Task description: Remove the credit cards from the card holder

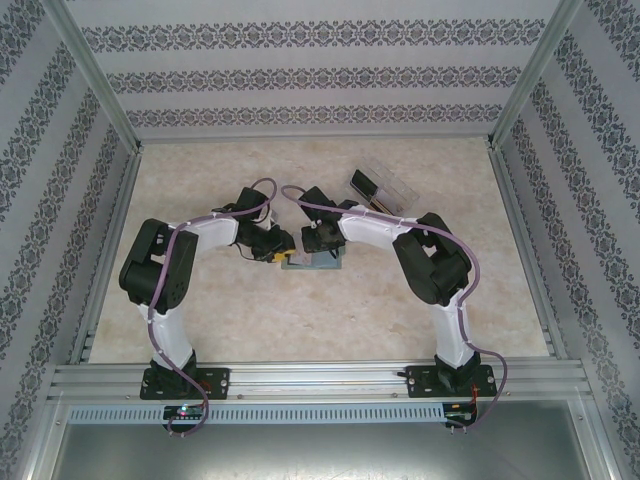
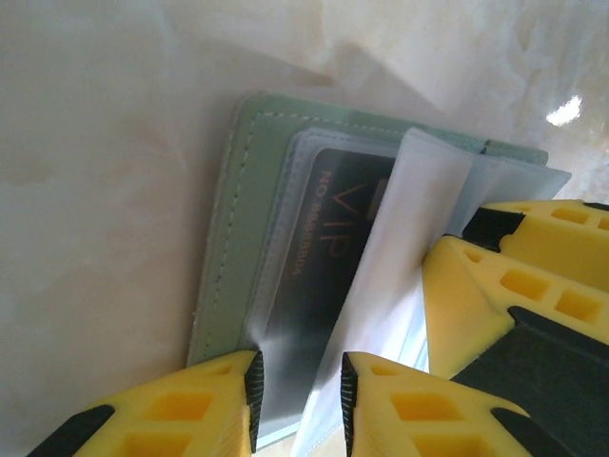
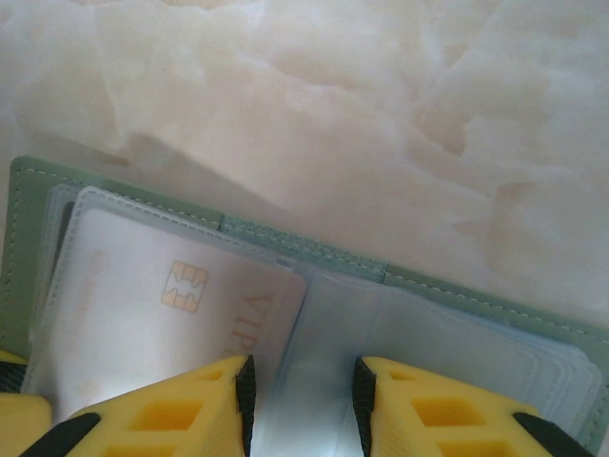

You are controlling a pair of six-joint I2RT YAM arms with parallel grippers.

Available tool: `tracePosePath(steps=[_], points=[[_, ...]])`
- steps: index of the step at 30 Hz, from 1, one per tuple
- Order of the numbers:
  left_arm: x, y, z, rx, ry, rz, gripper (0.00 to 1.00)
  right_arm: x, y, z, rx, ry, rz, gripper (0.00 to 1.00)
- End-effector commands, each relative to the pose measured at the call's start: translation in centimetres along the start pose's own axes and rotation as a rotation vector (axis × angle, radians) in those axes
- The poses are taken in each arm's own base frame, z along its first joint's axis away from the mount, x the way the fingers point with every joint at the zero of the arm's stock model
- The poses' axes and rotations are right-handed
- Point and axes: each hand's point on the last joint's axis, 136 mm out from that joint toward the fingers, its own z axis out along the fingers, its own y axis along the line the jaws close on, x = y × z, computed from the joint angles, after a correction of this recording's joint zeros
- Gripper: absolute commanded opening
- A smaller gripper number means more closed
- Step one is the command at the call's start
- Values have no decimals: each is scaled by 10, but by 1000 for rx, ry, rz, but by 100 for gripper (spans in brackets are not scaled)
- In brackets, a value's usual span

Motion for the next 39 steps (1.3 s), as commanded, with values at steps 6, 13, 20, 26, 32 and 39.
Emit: tracePosePath(steps=[6,13,20,26,32,39], points=[[1,-2,11,-11,18,-4,30,34,-15,21,7,110,46,36],[1,-17,5,37,16,26,24,33,-10,20,-25,111,61,35],[2,-25,3,75,21,36,23,15,6,-3,-124,50,83,36],[1,-33,2,115,29,39,25,-8,19,-38,-235,-51,111,38],[3,-48,1,185,46,44,26,-11,20,-55,-271,-95,136,38],[11,-69,2,215,61,85,36,-19,-6,-87,-236,-224,202,42]])
